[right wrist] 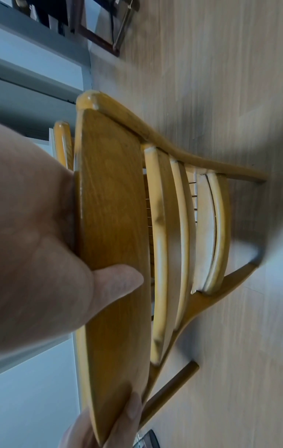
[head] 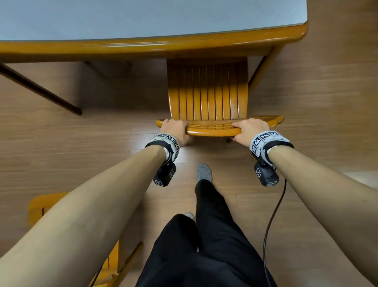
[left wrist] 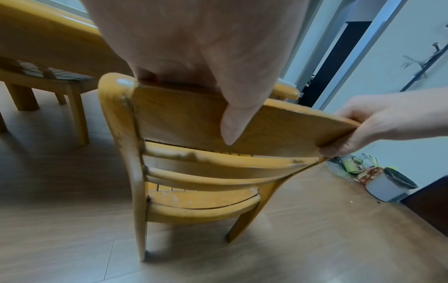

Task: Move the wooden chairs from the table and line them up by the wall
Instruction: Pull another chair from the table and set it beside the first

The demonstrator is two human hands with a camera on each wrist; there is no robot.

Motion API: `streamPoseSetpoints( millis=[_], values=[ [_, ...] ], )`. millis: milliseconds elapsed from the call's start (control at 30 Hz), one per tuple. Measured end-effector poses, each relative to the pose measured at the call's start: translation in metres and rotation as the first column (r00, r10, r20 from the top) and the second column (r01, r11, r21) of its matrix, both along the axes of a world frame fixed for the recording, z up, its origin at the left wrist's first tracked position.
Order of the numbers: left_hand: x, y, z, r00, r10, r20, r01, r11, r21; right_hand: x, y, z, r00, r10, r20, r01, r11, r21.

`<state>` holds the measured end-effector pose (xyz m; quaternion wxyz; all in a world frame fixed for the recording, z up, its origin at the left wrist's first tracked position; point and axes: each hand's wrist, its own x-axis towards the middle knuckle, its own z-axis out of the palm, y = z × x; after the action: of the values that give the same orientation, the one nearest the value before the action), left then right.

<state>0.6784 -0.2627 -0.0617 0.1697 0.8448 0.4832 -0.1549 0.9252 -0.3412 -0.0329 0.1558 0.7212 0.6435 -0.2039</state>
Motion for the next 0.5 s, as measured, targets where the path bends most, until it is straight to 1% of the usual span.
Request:
streamPoseSetpoints(
  millis=[100,267,333,500],
  values=[
    [-0.019,-0.044,-0.014,1.0,-0.022,0.012,0.021,1.0,0.021,-0.015,-0.049,-0.011,1.0,-0.002,0.0,0.002,1.0,0.015],
    [-0.053,-0.118,-0.036,0.995,-0.099,-0.001,0.099,0.994,0.05,-0.047,-0.133,-0.025,1.0,-0.006,-0.015,0.005,0.999,-0.035],
    [-0.065,-0.143,-0.038,0.995,-0.098,0.005,0.097,0.994,0.059,-0.061,-0.159,-0.026,1.0,-0.014,-0.025,0.014,1.0,-0.025],
    [-0.086,-0.201,-0.033,0.998,-0.064,0.025,0.062,0.996,0.068,-0.082,-0.215,-0.02,1.0,-0.008,-0.014,0.007,0.998,-0.055]
  ],
)
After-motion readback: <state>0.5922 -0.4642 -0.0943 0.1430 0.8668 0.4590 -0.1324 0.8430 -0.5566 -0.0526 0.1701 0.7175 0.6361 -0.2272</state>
